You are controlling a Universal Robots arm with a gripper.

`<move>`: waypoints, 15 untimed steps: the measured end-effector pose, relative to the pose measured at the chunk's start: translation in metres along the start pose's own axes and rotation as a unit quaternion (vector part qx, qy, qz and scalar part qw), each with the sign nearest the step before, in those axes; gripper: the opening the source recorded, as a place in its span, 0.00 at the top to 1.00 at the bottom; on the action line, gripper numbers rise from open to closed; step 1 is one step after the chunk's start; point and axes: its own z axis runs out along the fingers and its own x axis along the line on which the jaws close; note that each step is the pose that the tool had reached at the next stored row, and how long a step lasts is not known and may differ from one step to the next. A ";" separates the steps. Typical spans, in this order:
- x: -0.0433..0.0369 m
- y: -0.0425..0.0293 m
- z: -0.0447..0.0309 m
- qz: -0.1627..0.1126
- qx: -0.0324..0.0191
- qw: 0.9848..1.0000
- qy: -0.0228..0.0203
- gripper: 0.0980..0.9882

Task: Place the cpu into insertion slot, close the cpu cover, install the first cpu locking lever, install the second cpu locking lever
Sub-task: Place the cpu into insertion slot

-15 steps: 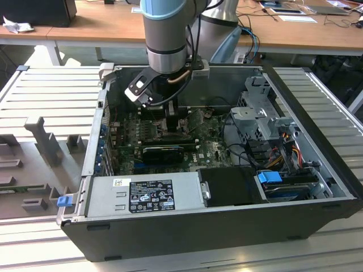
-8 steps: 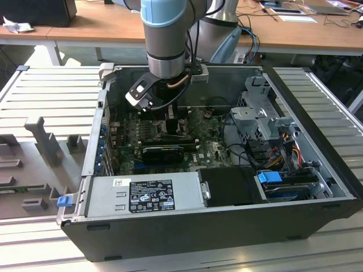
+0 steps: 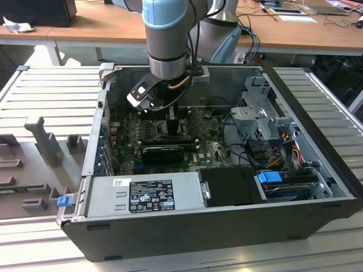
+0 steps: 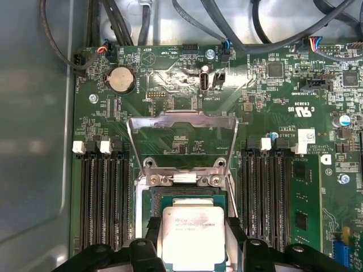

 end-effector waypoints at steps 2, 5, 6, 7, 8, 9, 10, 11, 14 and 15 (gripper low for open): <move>0.0006 0.0001 0.0013 0.000 0.000 1.000 0.000 0.52; 0.0018 0.0010 0.0042 0.000 0.000 1.000 0.001 0.52; 0.0019 0.0010 0.0047 0.000 0.000 1.000 0.001 0.52; 0.0029 0.0010 0.0057 0.001 0.000 1.000 0.001 0.52; 0.0036 0.0009 0.0063 0.001 0.000 1.000 0.001 0.52; 0.0039 0.0009 0.0066 0.001 0.000 1.000 0.001 0.52; 0.0040 0.0009 0.0068 0.001 0.000 1.000 0.001 0.52; 0.0041 0.0008 0.0075 0.001 0.000 1.000 0.001 0.52; 0.0041 0.0007 0.0081 0.001 0.000 1.000 0.001 0.52; 0.0041 0.0007 0.0081 0.001 0.000 1.000 0.001 0.52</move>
